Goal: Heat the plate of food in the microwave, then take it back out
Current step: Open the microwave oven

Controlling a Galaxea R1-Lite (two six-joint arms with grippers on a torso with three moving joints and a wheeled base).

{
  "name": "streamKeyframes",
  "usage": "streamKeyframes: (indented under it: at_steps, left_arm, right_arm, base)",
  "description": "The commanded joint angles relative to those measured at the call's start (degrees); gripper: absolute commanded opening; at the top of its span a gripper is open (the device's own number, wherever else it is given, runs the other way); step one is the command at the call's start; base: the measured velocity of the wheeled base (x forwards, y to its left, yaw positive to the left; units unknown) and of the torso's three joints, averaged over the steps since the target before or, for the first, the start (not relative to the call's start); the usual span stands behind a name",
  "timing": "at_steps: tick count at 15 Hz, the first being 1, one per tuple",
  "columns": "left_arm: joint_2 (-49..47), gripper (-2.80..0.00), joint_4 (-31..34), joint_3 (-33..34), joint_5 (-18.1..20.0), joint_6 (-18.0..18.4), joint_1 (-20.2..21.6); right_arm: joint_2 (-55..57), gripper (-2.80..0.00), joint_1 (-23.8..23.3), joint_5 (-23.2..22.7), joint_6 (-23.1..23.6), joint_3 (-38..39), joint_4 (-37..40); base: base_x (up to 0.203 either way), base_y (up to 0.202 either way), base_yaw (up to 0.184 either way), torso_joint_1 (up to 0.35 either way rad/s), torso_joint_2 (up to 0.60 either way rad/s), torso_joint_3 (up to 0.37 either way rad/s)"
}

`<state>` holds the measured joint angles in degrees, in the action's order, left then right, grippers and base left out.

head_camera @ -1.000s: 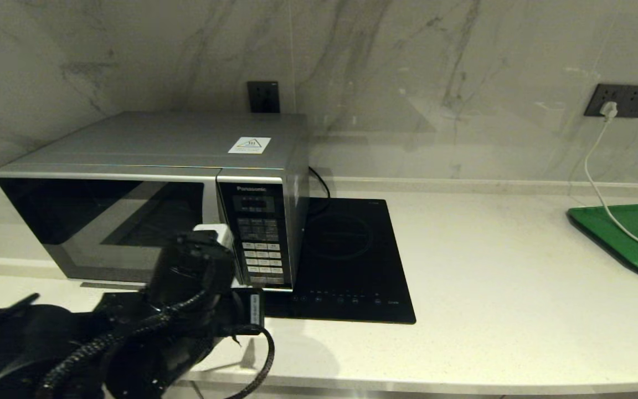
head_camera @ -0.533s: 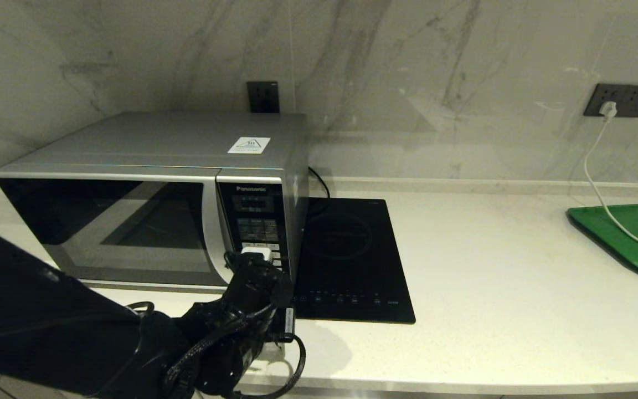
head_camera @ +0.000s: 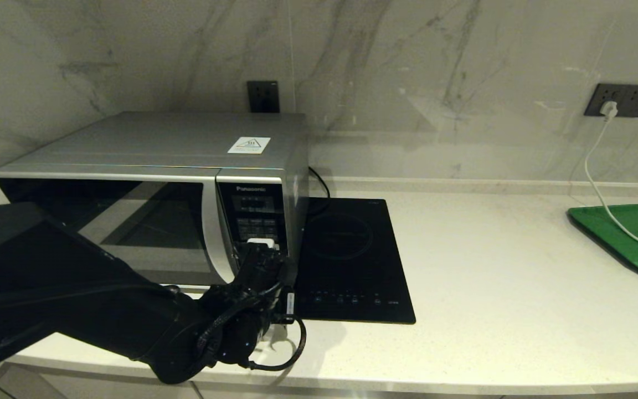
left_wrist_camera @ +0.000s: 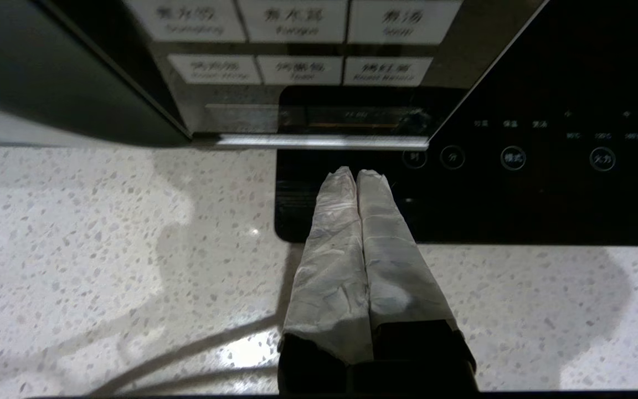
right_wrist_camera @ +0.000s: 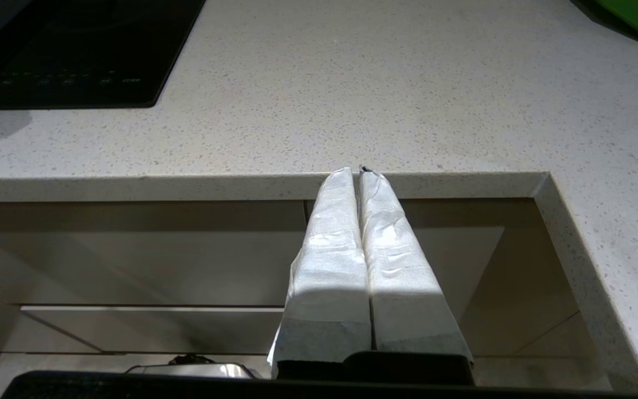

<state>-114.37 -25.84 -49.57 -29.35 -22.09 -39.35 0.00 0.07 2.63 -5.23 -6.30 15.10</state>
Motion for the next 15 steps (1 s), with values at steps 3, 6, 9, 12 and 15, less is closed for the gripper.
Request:
streamKeyframes:
  at_steps: [3, 6, 9, 12, 15]
  left_arm:
    - [-1.9, -2.80, -0.5, -1.6, -0.1, -0.1, 0.1]
    - [-2.8, -2.80, -2.0, -1.8, -0.2, 0.0, 0.2]
    - [-3.1, -2.80, -3.7, -1.8, -0.2, -0.1, 0.3]
    - [-3.2, -2.80, -3.9, -1.9, -0.2, -0.1, 0.9]
    - [-2.9, -2.80, -3.9, -1.8, -0.2, -0.1, 1.6]
  right_arm:
    - [0.0, -2.80, 0.0, 0.0, 0.0, 0.0, 0.1]
    - [0.0, -2.80, 0.0, 0.0, 0.0, 0.0, 0.1]
    - [0.0, -2.80, 0.0, 0.0, 0.0, 0.0, 0.1]
    - [0.0, -2.80, 0.0, 0.0, 0.0, 0.0, 0.1]
    - [0.1, -2.80, 0.0, 0.0, 0.0, 0.0, 0.1]
  base:
    - [0.000, 0.000, 0.000, -0.001, 0.00, 0.010]
    - [0.000, 0.000, 0.000, 0.000, 0.00, 0.000]
    - [0.000, 0.000, 0.000, 0.000, 0.00, 0.000]
    - [0.000, 0.000, 0.000, 0.000, 0.00, 0.000]
    - [0.000, 0.000, 0.000, 0.000, 0.00, 0.000]
